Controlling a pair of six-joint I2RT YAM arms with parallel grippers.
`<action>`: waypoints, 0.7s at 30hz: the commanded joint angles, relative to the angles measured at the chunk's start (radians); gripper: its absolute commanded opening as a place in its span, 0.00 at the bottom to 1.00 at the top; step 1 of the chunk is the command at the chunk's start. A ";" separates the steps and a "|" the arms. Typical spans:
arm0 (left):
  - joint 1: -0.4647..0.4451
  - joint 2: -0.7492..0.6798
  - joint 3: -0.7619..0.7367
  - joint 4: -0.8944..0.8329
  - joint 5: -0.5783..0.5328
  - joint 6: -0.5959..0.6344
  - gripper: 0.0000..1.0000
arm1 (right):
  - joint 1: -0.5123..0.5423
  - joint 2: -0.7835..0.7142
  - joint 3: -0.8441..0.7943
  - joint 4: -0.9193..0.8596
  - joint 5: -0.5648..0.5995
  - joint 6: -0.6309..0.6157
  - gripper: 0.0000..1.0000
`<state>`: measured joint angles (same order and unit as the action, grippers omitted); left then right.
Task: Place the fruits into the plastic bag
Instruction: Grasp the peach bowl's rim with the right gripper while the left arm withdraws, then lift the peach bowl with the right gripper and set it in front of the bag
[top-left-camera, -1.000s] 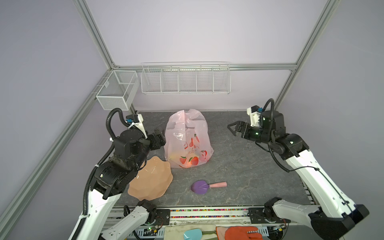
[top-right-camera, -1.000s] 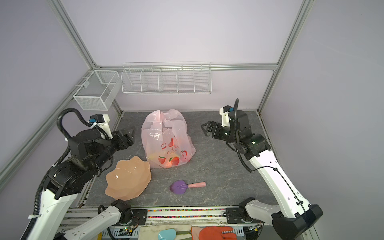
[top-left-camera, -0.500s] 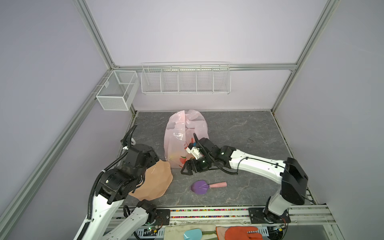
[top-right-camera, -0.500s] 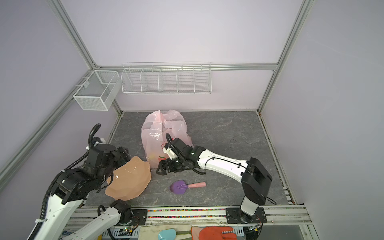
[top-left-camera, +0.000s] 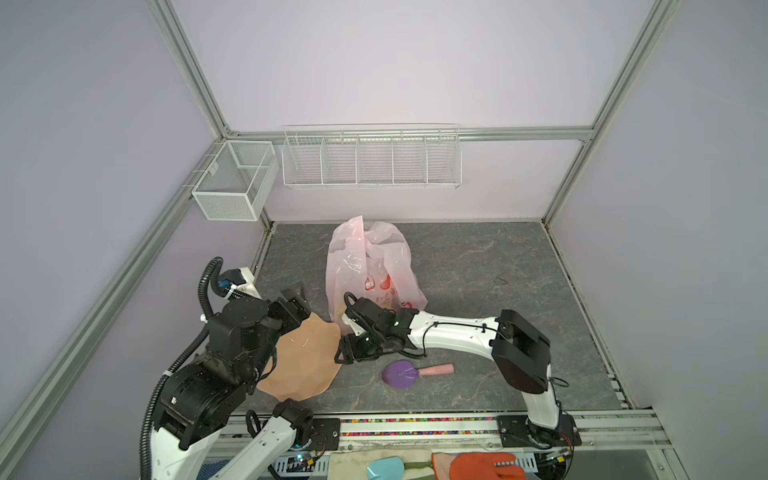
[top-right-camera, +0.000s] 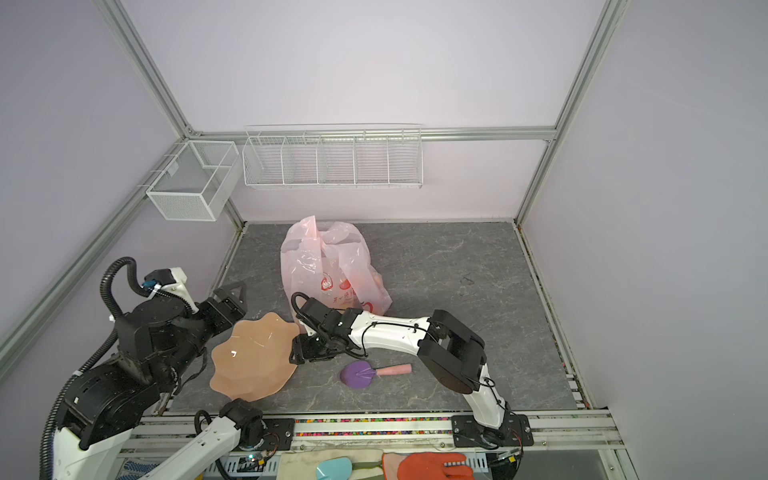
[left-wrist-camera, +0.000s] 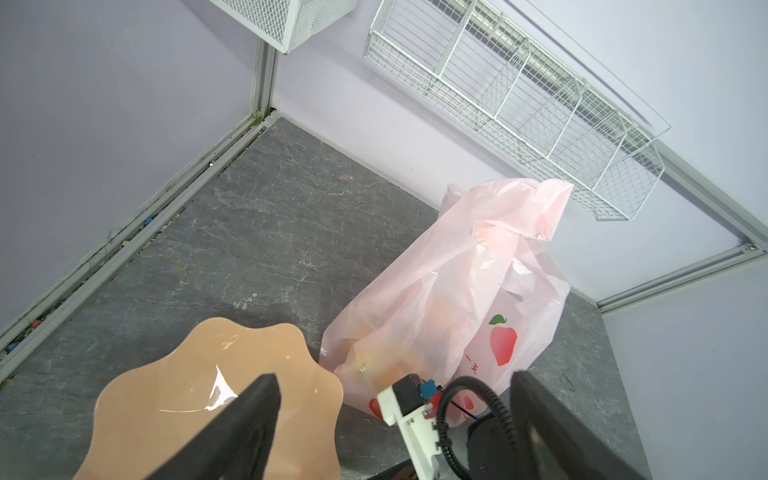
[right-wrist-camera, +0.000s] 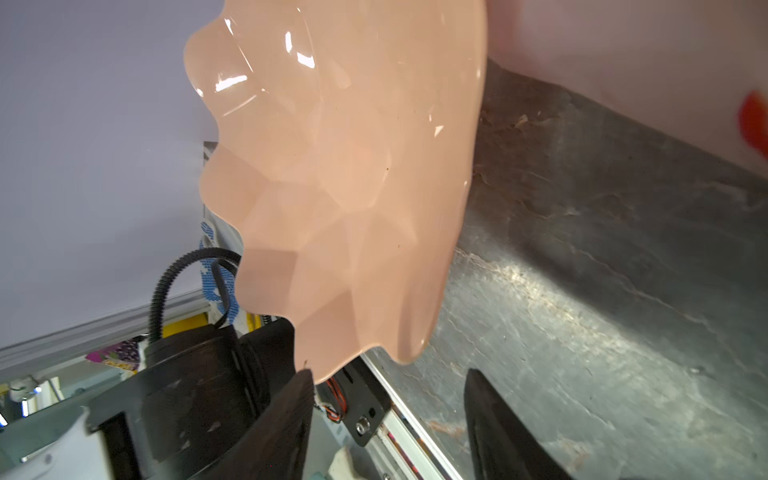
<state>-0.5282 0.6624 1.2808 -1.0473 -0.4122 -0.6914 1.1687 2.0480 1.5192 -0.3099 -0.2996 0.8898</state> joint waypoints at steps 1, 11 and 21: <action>0.007 -0.018 0.023 -0.006 0.009 0.023 0.87 | 0.002 0.041 0.044 -0.043 0.079 0.028 0.51; 0.007 -0.043 0.012 -0.013 0.004 0.053 0.87 | -0.005 0.054 0.075 -0.071 0.171 0.034 0.22; 0.007 -0.036 0.000 0.008 -0.005 0.090 0.88 | -0.026 -0.073 0.002 -0.189 0.295 0.051 0.07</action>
<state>-0.5282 0.6273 1.2827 -1.0443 -0.4107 -0.6254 1.1580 2.0449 1.5631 -0.3862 -0.0994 0.9249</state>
